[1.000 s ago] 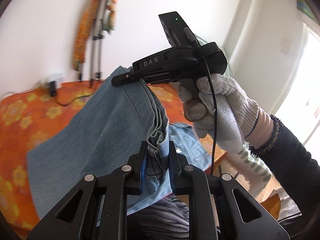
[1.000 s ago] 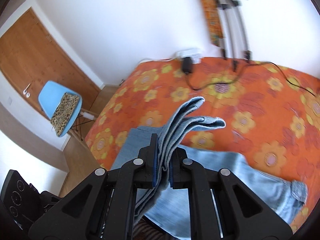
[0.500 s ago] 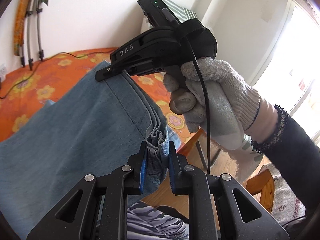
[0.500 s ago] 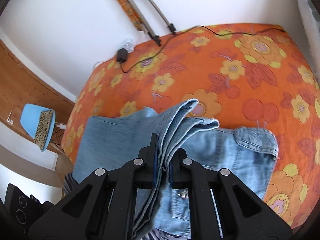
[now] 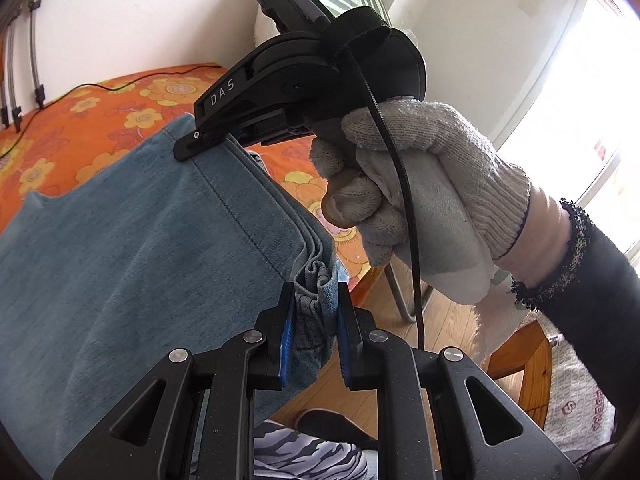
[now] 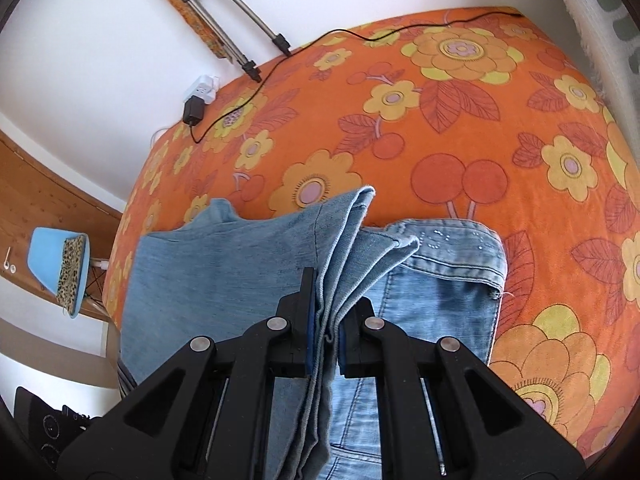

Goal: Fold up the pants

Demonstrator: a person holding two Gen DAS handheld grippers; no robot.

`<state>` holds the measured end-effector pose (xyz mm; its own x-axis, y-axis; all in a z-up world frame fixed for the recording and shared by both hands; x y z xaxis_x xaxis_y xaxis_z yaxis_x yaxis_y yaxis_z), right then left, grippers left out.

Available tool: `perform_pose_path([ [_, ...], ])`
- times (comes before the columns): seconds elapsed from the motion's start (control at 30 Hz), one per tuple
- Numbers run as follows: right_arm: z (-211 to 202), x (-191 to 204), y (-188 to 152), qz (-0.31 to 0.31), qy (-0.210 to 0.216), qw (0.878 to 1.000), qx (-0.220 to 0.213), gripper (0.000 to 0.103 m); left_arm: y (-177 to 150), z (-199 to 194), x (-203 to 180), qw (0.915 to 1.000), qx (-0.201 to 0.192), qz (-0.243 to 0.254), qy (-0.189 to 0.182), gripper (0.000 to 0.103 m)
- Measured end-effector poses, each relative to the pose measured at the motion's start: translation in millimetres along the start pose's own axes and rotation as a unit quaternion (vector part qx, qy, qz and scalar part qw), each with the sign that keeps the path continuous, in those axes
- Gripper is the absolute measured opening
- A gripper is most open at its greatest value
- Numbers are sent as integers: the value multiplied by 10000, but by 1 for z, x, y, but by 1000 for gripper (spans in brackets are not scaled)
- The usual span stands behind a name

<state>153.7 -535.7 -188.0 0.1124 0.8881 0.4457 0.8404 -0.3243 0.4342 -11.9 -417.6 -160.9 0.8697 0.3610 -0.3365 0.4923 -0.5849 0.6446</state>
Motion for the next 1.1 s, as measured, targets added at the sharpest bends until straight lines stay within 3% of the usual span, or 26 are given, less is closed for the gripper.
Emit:
perform_pose_path([
  [0.4,13,-16,-6,154,-214,9996,37,8,-11,17,-10,9998,162,26,-95,18],
  [0.53,16,-16,-8,35,-471,9989,-23,8,-21,14,-15,9991,359,169,-127,27],
  [0.63,14,-17,-8,-99,-782,9969,-56,15,-32,3,-18,9985,420,359,-19,37],
  [0.7,6,-17,-7,-194,-993,9947,-158,28,-37,-6,-15,9986,411,339,8,37],
  [0.8,-13,-19,-5,-334,-1339,9898,-342,28,-42,-27,-3,9992,324,229,100,37],
  [0.97,-45,-2,-3,-488,-1251,9887,-671,32,-55,-80,45,9980,-28,-143,608,42],
  [1.1,-48,35,-10,-816,-937,9896,-725,33,-77,-127,102,9880,-274,-717,1338,42],
])
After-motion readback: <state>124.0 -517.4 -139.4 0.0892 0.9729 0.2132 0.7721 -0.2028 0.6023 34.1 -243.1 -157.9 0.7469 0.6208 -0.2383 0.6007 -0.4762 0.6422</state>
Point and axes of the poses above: each gripper's, at about its wrist camera, not at the fingertips, and z roughly the way its jaws point, x to its left, y to its top, the point moved 8 cm from there along z, roughly the way its jaws point, and after that the axes turned 1 degree about -x, right-handed, at the moved point
